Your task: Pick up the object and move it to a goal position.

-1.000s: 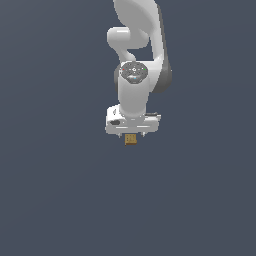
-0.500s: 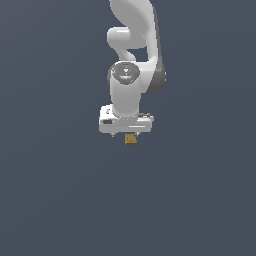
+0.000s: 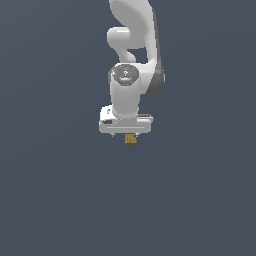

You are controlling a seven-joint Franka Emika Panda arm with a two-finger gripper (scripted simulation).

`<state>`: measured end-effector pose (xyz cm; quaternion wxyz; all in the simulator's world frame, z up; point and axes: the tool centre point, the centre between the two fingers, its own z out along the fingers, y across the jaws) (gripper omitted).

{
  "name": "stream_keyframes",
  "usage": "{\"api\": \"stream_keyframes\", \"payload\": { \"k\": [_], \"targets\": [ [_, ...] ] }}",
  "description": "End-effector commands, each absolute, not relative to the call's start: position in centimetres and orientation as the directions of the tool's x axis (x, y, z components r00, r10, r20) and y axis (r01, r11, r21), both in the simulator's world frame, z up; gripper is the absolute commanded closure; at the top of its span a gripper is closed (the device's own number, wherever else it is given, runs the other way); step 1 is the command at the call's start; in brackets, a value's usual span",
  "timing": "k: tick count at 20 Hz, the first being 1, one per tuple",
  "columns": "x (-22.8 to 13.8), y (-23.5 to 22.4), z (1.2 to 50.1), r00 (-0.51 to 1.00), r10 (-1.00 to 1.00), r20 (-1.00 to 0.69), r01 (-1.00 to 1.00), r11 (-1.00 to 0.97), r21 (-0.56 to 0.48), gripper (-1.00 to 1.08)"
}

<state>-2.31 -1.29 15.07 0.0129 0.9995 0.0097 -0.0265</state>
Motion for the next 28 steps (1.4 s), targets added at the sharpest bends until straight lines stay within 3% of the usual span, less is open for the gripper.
{"api": "stream_keyframes", "payload": {
  "k": [1, 16, 28],
  "targets": [
    [-2.7, -1.1, 14.3, 0.999, 0.018, -0.050, 0.019, -1.000, 0.023, -0.92],
    [-7.2, 0.9, 7.6, 1.000, 0.005, -0.010, 0.005, -1.000, 0.004, -0.92],
    [-8.5, 1.3, 6.1, 1.000, 0.001, -0.001, 0.001, -1.000, 0.000, -0.92]
  ]
}}
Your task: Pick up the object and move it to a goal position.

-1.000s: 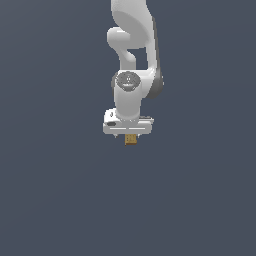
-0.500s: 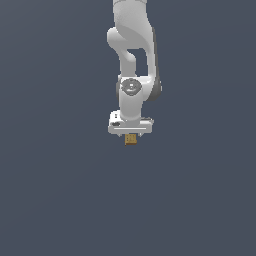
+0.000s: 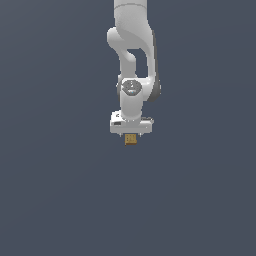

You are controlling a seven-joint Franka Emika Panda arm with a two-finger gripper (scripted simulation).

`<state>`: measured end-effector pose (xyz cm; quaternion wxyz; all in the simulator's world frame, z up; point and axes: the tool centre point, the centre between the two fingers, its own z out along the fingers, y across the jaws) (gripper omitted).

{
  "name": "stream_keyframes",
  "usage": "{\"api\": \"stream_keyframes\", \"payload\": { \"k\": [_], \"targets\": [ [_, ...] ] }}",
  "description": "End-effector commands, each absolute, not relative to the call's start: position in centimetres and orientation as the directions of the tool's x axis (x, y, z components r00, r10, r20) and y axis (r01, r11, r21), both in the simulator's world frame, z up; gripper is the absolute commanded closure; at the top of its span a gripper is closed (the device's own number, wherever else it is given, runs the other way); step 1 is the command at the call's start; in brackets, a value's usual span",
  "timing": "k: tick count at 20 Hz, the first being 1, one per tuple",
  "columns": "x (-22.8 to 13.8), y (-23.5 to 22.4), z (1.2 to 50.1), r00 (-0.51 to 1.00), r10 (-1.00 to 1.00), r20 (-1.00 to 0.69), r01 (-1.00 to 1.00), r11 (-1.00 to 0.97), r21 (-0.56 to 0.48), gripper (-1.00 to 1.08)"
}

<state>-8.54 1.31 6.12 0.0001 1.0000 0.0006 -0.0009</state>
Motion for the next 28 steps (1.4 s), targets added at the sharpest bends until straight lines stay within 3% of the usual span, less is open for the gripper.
{"api": "stream_keyframes", "payload": {
  "k": [1, 18, 19, 28],
  "targets": [
    [-8.5, 1.3, 6.0, 1.000, 0.001, -0.001, 0.001, -1.000, 0.000, -0.92],
    [-8.6, 1.3, 1.1, 1.000, 0.001, 0.000, 0.001, -1.000, 0.000, -0.92],
    [-8.6, 1.3, 1.1, 1.000, 0.001, 0.000, 0.001, -1.000, 0.000, 1.08],
    [-8.6, 1.3, 1.1, 1.000, 0.001, 0.000, 0.001, -1.000, 0.000, 1.08]
  ]
}}
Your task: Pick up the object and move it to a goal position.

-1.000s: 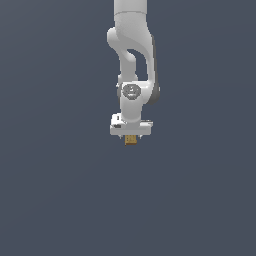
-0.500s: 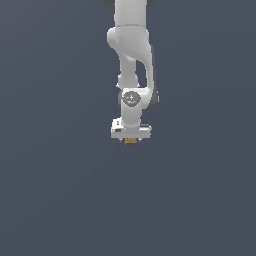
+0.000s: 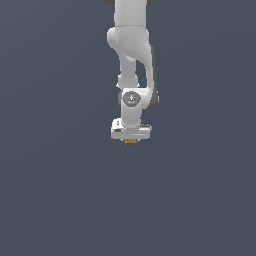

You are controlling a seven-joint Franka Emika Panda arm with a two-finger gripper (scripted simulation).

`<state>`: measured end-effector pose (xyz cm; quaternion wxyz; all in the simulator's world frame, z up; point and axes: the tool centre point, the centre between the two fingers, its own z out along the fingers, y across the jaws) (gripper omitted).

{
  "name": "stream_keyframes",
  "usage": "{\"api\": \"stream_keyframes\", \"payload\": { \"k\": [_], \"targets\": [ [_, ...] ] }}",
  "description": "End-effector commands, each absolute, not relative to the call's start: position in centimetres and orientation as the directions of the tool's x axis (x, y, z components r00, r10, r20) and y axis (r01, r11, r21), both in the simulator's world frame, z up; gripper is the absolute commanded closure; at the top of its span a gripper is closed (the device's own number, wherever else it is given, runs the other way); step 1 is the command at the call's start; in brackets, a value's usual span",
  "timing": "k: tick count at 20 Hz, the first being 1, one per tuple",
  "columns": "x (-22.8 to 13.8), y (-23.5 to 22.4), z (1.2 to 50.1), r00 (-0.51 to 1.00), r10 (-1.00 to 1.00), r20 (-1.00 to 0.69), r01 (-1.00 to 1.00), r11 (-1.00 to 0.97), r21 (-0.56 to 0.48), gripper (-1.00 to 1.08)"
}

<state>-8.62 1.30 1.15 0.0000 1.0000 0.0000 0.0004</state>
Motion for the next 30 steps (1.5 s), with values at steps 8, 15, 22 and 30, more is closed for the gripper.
{"api": "stream_keyframes", "payload": {
  "k": [8, 15, 22, 30],
  "targets": [
    [-8.6, 2.0, 2.4, 1.000, 0.001, 0.000, 0.001, -1.000, 0.000, 1.08],
    [-8.5, 4.0, 6.2, 1.000, 0.001, 0.000, 0.001, -1.000, 0.000, 1.08],
    [-8.3, 7.2, 12.4, 1.000, 0.001, 0.000, 0.001, -1.000, 0.001, 1.08],
    [-7.9, 11.0, 19.8, 1.000, 0.001, 0.000, 0.001, -1.000, 0.001, 1.08]
  ]
}}
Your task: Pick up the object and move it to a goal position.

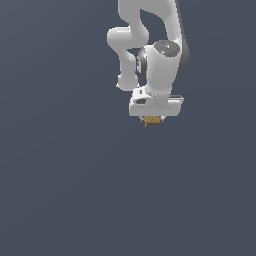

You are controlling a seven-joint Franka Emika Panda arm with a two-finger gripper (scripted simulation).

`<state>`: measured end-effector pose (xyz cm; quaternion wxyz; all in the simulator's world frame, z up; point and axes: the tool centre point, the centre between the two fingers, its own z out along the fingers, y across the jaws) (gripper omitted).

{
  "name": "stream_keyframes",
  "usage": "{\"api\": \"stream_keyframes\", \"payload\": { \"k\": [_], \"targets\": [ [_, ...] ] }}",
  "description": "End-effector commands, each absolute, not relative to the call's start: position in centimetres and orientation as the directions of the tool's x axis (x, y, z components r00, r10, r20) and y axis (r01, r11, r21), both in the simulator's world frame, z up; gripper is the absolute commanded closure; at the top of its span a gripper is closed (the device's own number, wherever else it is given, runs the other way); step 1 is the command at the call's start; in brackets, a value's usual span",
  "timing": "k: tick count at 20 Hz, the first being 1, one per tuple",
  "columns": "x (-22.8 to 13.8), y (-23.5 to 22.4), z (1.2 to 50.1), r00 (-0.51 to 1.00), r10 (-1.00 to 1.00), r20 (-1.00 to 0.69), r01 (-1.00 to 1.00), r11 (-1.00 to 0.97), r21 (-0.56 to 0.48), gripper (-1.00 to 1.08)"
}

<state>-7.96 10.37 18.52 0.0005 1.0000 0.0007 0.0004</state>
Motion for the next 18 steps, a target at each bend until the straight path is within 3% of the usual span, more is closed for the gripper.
{"api": "stream_keyframes", "payload": {
  "k": [1, 9, 18],
  "targets": [
    [-7.9, 11.4, 20.6, 1.000, 0.001, 0.000, 0.001, -1.000, 0.001, 1.08],
    [-7.4, 13.6, 24.7, 1.000, 0.001, 0.000, 0.001, -1.000, 0.001, 1.08],
    [-7.2, 14.1, 25.5, 1.000, 0.000, 0.000, 0.000, -1.000, 0.000, 1.08]
  ]
}}
